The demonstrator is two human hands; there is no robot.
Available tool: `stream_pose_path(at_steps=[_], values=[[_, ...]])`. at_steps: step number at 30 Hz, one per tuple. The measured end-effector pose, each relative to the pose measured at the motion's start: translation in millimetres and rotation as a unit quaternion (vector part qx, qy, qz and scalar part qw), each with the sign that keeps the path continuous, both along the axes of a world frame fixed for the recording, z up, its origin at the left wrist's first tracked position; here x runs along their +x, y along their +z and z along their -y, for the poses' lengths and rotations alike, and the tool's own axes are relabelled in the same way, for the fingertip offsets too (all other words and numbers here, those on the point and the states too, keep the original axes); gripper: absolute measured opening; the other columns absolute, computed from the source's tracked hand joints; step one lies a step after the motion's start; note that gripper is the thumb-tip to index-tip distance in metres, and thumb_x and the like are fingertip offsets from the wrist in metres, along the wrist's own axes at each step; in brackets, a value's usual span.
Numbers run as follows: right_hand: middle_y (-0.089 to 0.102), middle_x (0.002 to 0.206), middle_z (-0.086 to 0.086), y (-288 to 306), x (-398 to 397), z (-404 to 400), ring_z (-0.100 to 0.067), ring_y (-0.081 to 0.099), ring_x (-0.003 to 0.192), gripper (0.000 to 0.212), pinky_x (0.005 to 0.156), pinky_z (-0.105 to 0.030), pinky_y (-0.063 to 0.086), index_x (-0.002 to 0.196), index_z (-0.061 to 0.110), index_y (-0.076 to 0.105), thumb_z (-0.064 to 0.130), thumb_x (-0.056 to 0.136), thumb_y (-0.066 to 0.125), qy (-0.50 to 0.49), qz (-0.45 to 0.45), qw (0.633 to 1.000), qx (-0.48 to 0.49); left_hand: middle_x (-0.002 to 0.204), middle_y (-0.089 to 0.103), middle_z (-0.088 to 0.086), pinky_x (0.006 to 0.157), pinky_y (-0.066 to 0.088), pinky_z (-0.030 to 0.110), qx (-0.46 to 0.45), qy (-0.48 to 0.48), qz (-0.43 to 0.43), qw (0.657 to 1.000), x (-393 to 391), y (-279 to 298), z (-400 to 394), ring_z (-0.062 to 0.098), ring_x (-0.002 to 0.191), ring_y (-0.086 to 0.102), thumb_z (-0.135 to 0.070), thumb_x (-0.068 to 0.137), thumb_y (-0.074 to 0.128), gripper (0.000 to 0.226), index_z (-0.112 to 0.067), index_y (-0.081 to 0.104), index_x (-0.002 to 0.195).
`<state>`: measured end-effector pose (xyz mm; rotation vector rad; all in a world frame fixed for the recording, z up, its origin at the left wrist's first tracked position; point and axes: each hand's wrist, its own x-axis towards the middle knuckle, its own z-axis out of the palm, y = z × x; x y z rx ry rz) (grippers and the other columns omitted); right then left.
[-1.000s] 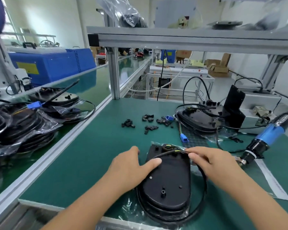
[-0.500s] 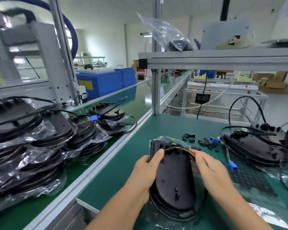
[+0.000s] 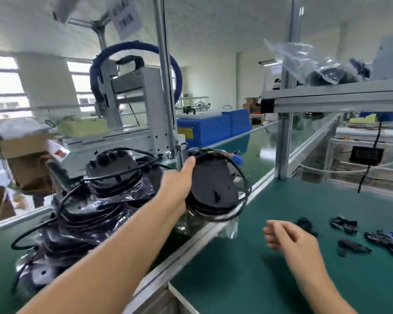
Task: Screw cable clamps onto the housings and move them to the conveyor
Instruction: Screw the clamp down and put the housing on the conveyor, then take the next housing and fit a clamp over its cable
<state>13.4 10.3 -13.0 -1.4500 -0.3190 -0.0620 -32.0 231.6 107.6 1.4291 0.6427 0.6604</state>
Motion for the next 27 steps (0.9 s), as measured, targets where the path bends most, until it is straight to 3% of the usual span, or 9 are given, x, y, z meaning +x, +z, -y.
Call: stream_pose_path(at_steps=[3, 5, 7, 8, 10, 16, 20, 24, 27], values=[[0.072, 0.070, -0.005, -8, 0, 5, -0.014, 0.065, 0.064, 0.025, 0.057, -0.019, 0.054, 0.080, 0.016, 0.071, 0.004, 0.095, 0.054, -0.003, 0.005, 0.999, -0.041, 0.115, 0.065, 0.017, 0.087, 0.055, 0.042, 0.007, 0.059, 0.005, 0.998, 42, 18, -20, 0.035, 0.100, 0.064, -0.048, 0.090, 0.059, 0.061, 0.001, 0.052, 0.126], [0.073, 0.071, 0.000, -13, -1, 7, -0.010, 0.065, 0.062, 0.024, 0.060, -0.023, 0.055, 0.078, 0.019, 0.071, 0.008, 0.094, 0.056, -0.002, 0.019, 0.996, -0.085, 0.133, 0.056, 0.017, 0.083, 0.053, 0.034, 0.045, 0.065, -0.046, 0.996, 72, 26, -38, 0.034, 0.113, 0.059, -0.036, 0.098, 0.049, 0.052, -0.001, 0.044, 0.137], [0.073, 0.073, 0.004, -18, -4, 6, -0.008, 0.066, 0.063, 0.024, 0.059, -0.023, 0.054, 0.077, 0.022, 0.071, 0.010, 0.093, 0.057, 0.000, 0.028, 0.995, -0.101, 0.154, 0.031, 0.010, 0.088, 0.048, 0.031, 0.165, 0.113, -0.160, 0.967, 86, 32, -55, 0.029, 0.128, 0.049, -0.019, 0.102, 0.042, 0.054, -0.006, 0.023, 0.150], [0.073, 0.073, 0.005, -20, -5, 6, -0.008, 0.067, 0.063, 0.025, 0.059, -0.021, 0.053, 0.077, 0.023, 0.071, 0.011, 0.093, 0.057, -0.002, 0.032, 0.994, -0.102, 0.157, 0.022, 0.007, 0.094, 0.046, 0.032, 0.269, 0.113, -0.240, 0.926, 87, 31, -56, 0.028, 0.133, 0.043, -0.014, 0.101, 0.044, 0.058, -0.008, 0.017, 0.152], [0.073, 0.074, 0.005, -21, -1, 6, -0.008, 0.067, 0.064, 0.026, 0.058, -0.019, 0.053, 0.076, 0.025, 0.072, 0.011, 0.093, 0.057, -0.009, 0.036, 0.994, -0.099, 0.156, 0.025, 0.007, 0.102, 0.043, 0.035, 0.370, 0.096, -0.347, 0.856, 96, 27, -72, 0.028, 0.136, 0.040, -0.012, 0.097, 0.051, 0.059, -0.006, 0.024, 0.150], [0.073, 0.073, 0.005, -24, 3, 5, -0.008, 0.067, 0.063, 0.027, 0.058, -0.017, 0.053, 0.075, 0.025, 0.071, 0.011, 0.093, 0.058, -0.020, 0.030, 0.994, -0.101, 0.132, 0.056, 0.013, 0.096, 0.046, 0.035, 0.470, 0.057, -0.459, 0.752, 93, 36, -79, 0.028, 0.121, 0.054, -0.013, 0.099, 0.042, 0.034, -0.001, 0.056, 0.127], [0.073, 0.073, 0.005, -21, 2, 6, -0.009, 0.067, 0.062, 0.025, 0.058, -0.016, 0.051, 0.076, 0.023, 0.071, 0.010, 0.093, 0.058, -0.028, 0.025, 0.995, -0.096, 0.112, 0.062, 0.016, 0.083, 0.045, 0.036, 0.460, 0.120, -0.424, 0.771, 94, 35, -77, 0.030, 0.107, 0.059, -0.023, 0.098, 0.045, 0.031, 0.003, 0.058, 0.107], [0.073, 0.073, 0.004, -17, -3, 9, -0.009, 0.066, 0.063, 0.026, 0.060, -0.018, 0.053, 0.077, 0.022, 0.071, 0.009, 0.093, 0.056, -0.036, 0.018, 0.995, -0.088, 0.119, 0.055, 0.024, 0.090, 0.043, 0.040, 0.477, 0.147, -0.415, 0.761, 95, 30, -75, 0.035, 0.109, 0.052, -0.039, 0.098, 0.039, 0.049, 0.004, 0.057, 0.114], [0.073, 0.074, 0.005, -9, -7, 13, -0.008, 0.066, 0.066, 0.027, 0.064, -0.022, 0.055, 0.077, 0.023, 0.071, 0.010, 0.094, 0.055, -0.046, 0.010, 0.996, -0.075, 0.118, 0.056, 0.024, 0.078, 0.041, 0.039, 0.500, 0.159, -0.394, 0.755, 91, 32, -67, 0.039, 0.110, 0.051, -0.041, 0.096, 0.040, 0.049, 0.002, 0.059, 0.110]])
